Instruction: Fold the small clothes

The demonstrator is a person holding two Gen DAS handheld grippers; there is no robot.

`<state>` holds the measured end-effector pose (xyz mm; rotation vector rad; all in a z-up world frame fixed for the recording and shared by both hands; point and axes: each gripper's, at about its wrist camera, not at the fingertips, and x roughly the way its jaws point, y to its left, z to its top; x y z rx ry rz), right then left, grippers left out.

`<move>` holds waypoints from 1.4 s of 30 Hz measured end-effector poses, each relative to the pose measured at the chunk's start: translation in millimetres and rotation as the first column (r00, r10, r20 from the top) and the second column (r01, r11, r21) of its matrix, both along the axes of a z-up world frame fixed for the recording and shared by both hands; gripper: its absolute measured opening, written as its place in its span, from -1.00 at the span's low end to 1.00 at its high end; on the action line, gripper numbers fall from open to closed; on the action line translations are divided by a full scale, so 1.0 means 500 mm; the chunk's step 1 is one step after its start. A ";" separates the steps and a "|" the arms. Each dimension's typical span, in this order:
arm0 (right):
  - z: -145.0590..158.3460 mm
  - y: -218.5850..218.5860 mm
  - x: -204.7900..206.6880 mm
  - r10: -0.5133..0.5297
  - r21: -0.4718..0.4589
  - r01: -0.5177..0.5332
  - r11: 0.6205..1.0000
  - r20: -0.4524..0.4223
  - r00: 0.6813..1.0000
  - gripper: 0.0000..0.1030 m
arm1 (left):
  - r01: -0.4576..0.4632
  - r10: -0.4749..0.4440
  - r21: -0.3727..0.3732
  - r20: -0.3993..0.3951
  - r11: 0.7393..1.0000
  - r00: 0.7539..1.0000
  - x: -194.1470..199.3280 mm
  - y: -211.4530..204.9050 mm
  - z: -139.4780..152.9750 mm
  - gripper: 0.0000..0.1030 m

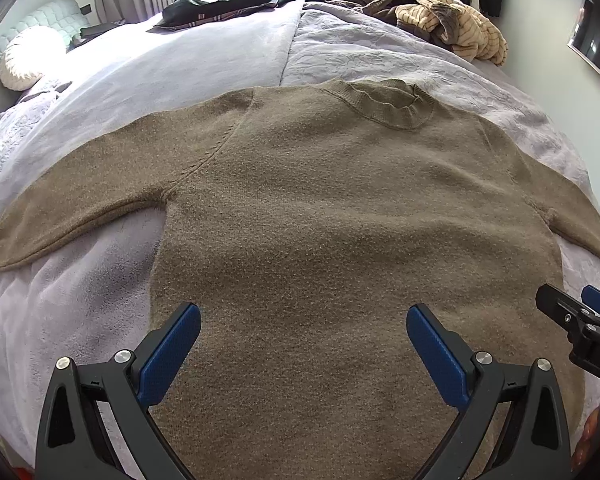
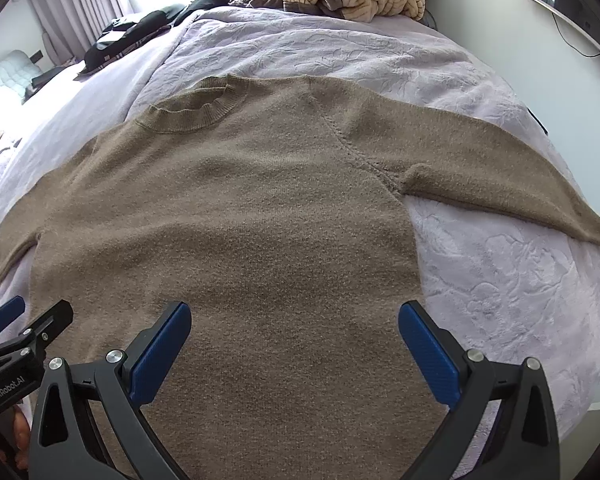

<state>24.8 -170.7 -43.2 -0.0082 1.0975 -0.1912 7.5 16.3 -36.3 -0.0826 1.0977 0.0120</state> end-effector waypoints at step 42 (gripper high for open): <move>-0.048 0.325 0.017 0.378 0.328 -0.341 0.881 -0.054 0.924 1.00 | -0.537 0.696 -0.559 0.105 0.632 0.710 -0.002 0.770 -0.122 -0.89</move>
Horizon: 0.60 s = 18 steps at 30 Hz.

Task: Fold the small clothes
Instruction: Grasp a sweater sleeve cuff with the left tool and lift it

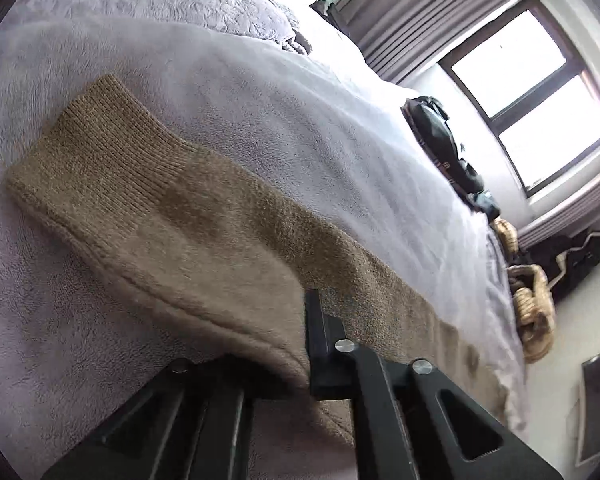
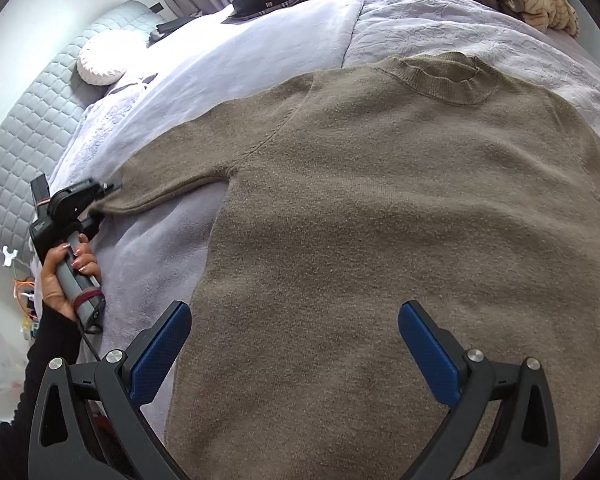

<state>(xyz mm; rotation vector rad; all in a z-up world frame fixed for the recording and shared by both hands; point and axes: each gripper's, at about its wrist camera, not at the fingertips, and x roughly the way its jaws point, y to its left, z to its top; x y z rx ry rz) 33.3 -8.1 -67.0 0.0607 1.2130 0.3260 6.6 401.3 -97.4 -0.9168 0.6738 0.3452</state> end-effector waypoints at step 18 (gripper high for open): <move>0.045 -0.183 -0.013 -0.163 0.199 0.143 0.970 0.086 0.983 1.00 | 0.507 -0.588 0.336 0.208 0.793 0.782 0.206 -0.494 0.285 -0.89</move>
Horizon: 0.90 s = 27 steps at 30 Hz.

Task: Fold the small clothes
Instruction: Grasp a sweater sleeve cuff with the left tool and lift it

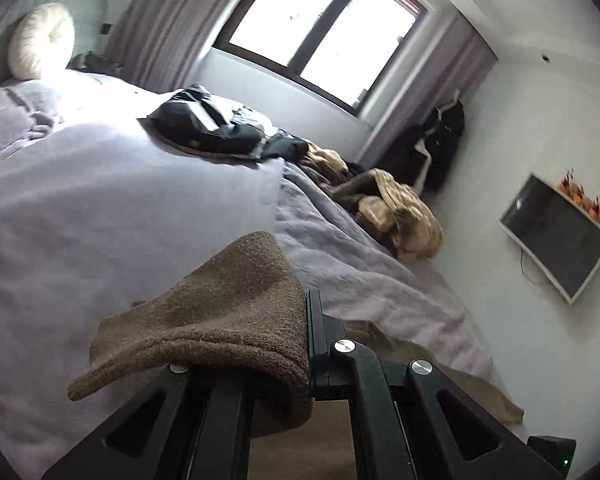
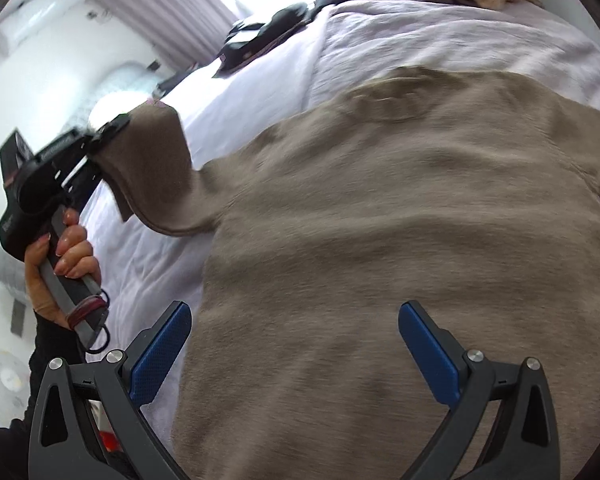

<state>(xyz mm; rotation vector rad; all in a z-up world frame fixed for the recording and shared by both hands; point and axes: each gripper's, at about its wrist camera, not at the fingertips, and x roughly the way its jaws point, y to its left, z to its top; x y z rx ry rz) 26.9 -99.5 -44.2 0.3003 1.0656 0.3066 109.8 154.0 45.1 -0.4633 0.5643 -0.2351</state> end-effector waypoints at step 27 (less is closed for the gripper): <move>0.003 -0.162 0.082 -0.069 -0.225 0.080 0.971 0.059 0.996 1.00 | 0.189 -0.135 0.319 -0.182 0.929 0.974 0.068 -0.249 -0.103 0.63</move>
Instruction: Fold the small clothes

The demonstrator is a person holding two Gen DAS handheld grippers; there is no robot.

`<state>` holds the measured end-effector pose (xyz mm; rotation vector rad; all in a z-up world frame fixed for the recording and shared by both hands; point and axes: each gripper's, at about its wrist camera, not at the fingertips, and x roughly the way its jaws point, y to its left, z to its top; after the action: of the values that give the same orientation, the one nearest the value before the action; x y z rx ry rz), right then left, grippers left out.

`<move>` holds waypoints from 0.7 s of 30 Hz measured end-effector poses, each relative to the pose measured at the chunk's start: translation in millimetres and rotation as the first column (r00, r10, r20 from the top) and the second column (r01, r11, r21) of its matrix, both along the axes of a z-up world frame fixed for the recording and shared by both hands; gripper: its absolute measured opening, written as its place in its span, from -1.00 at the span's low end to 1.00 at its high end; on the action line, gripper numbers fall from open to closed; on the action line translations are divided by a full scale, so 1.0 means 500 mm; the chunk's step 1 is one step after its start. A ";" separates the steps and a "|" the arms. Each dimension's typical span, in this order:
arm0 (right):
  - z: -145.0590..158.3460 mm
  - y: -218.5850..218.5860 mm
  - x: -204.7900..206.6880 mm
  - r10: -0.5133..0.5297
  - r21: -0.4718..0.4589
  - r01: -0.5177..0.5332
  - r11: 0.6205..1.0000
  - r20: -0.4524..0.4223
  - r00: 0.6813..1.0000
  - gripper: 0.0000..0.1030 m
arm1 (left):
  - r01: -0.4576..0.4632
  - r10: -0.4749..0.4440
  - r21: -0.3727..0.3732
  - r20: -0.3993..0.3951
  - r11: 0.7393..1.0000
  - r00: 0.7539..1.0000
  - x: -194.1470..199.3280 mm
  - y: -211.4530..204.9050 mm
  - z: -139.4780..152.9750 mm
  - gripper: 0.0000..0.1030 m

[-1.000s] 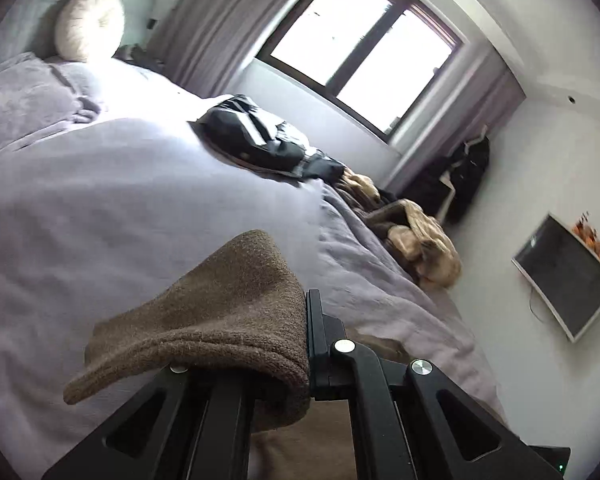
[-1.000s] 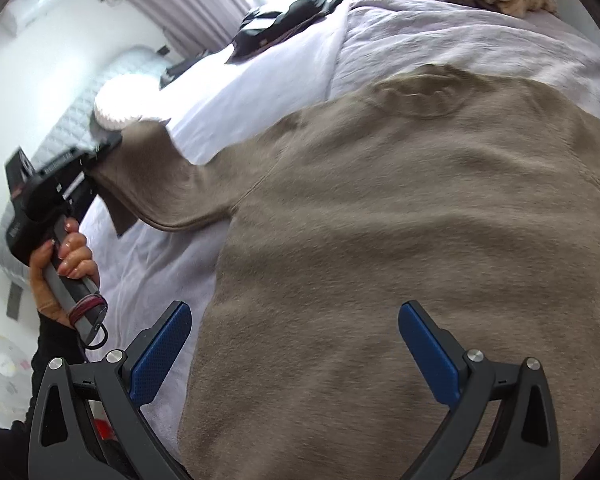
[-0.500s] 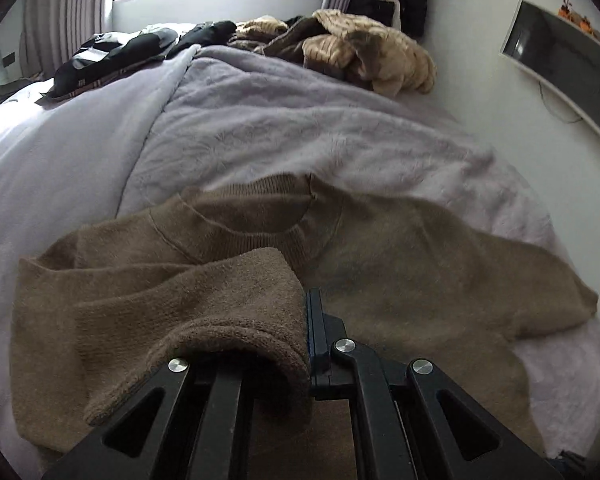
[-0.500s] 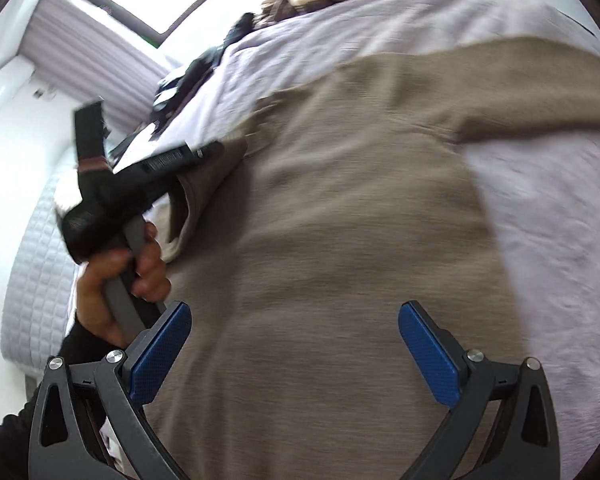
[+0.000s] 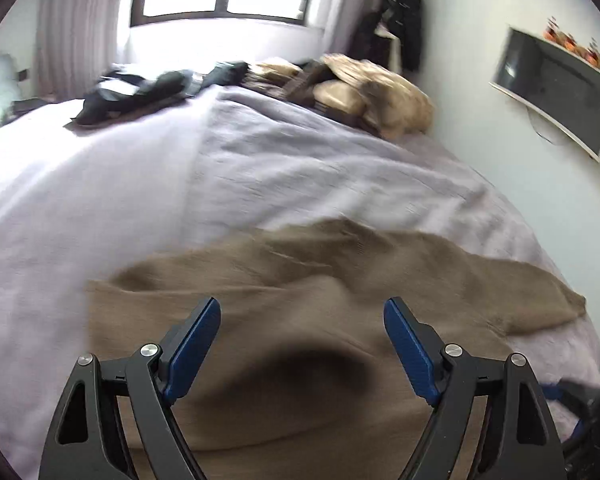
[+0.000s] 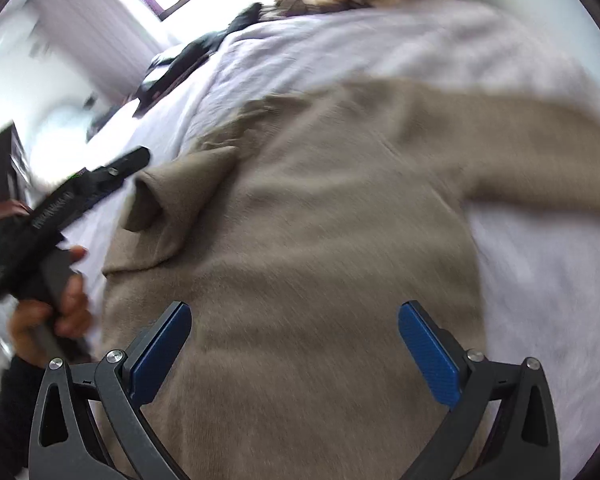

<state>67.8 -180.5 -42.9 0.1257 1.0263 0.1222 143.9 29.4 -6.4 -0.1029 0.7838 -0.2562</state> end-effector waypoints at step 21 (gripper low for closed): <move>-0.022 0.033 0.235 -0.060 -0.064 0.066 0.996 0.101 0.993 -0.67 | -0.254 0.228 -0.035 -0.335 0.966 0.914 0.130 0.295 -0.185 0.63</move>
<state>185.4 -163.9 -54.1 0.0900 0.9251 0.0362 209.1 176.9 -99.2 -0.3212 1.0833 -0.0321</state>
